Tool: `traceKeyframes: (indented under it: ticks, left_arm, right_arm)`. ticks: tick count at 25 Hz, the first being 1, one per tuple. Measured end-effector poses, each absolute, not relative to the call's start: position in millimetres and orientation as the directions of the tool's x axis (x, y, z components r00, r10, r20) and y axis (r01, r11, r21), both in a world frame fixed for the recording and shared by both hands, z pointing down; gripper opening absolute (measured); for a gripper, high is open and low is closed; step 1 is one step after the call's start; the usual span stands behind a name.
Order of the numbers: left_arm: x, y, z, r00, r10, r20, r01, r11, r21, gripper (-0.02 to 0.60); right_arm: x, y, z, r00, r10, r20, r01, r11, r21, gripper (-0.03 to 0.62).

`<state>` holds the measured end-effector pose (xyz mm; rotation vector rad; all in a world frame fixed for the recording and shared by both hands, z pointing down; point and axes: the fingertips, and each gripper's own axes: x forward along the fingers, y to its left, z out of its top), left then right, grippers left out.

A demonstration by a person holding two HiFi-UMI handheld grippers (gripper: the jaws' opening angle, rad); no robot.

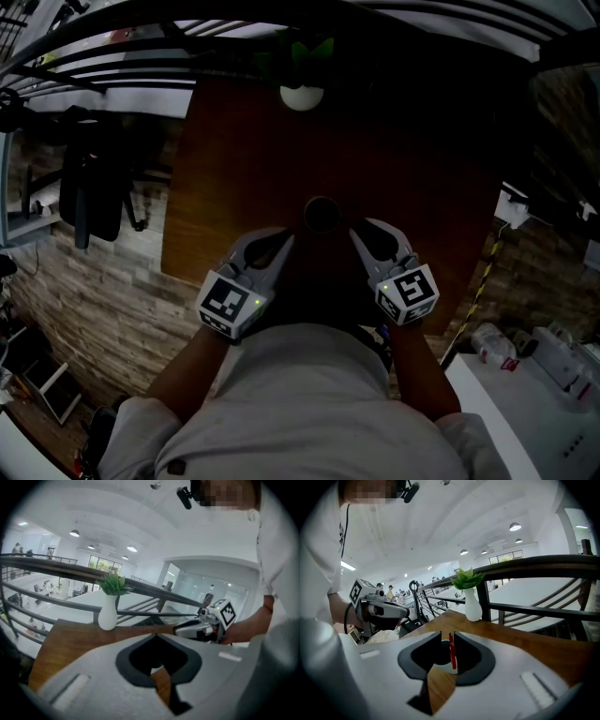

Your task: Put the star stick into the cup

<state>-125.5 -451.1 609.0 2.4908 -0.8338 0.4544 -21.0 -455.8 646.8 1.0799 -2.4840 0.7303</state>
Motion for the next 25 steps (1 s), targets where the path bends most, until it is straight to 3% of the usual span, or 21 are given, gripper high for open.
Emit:
traceKeyframes:
  ticks: [25]
  left_arm:
    - [-93.7,-368.0,523.8,0.736,-0.585,0.341,-0.668,-0.711,0.22,0.003]
  right_arm:
    - [19.1,-387.9,541.0,-0.681,-0.642,0.353,-0.724,0.661,-0.196,0.107]
